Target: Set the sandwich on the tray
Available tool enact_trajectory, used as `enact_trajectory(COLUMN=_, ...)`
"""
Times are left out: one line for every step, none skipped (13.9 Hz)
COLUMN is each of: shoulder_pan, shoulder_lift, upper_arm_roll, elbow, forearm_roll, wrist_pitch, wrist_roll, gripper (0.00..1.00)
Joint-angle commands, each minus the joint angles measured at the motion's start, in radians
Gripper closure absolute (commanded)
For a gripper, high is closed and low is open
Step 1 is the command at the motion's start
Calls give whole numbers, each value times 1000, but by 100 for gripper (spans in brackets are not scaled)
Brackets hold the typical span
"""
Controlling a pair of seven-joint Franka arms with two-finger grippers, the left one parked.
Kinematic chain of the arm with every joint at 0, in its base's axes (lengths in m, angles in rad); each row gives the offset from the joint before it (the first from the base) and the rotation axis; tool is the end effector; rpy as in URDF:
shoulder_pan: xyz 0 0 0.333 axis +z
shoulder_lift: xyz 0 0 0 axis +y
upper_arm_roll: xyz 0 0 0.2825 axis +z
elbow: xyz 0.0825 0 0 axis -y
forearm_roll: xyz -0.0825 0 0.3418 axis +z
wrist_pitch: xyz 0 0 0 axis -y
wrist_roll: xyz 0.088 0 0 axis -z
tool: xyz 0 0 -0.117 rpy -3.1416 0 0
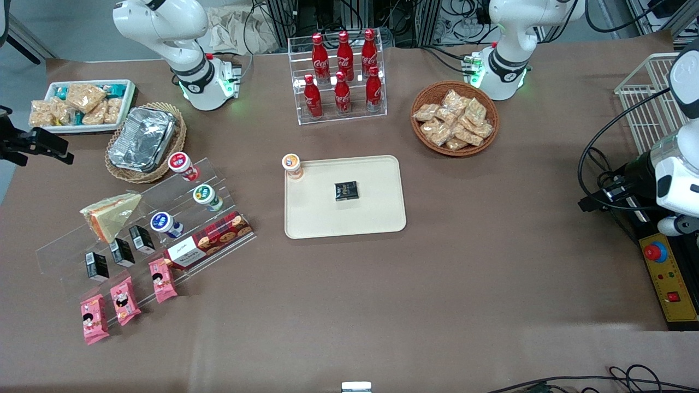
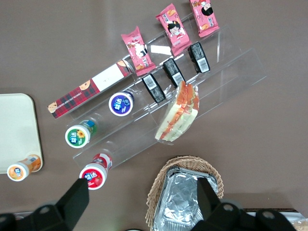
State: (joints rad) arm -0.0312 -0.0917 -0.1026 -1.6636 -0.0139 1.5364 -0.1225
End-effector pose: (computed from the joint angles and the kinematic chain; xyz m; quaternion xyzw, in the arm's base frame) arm 0.4773 -0.0681 0.5837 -0.9998 0.0055 0.0181 0.0000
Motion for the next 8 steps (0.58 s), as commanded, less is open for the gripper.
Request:
enact_trajectory(shoulder_pan=-3, shoulder_lift=-14, upper_arm_roll=14, elbow=10, forearm_roll=-3, wrist_pitch=-37, wrist_roll=8, gripper=0)
enact_trajectory(shoulder_pan=-3, shoulder_lift=-14, upper_arm_roll=14, elbow=11, forearm_roll=-3, wrist_pitch=-38, wrist_roll=9, gripper=0)
enact_trajectory(shoulder_pan=-1, shoulder_lift=-14, upper_arm_roll=14, elbow=11, forearm_roll=-6, wrist_pitch=-35, wrist_roll=11, gripper=0)
enact_trajectory(shoulder_pan=-4, shoulder_lift=-11, upper_arm_roll=12, elbow=10, forearm_roll=-5, wrist_pitch=-29, wrist_roll=12, gripper=0)
enact_trajectory(shoulder_pan=-6, shoulder_lift=0, upper_arm_roll=11, elbow=10, forearm_roll=-5, wrist_pitch=-28, wrist_roll=12, gripper=0)
enact_trajectory(shoulder_pan=-6, shoulder_lift=1, upper_arm_roll=9, elbow=8, forearm_roll=-5, wrist_pitch=-28, wrist_roll=14, gripper=0)
enact_trajectory(shoulder_pan=-6, shoulder_lift=1, upper_arm_roll=7, elbow=8, forearm_roll=-5, wrist_pitch=-27, wrist_roll=23, gripper=0)
enact_trajectory(shoulder_pan=-7, shoulder_lift=1, upper_arm_roll=4, elbow=8, forearm_roll=-3, wrist_pitch=-25, wrist_roll=53, gripper=0)
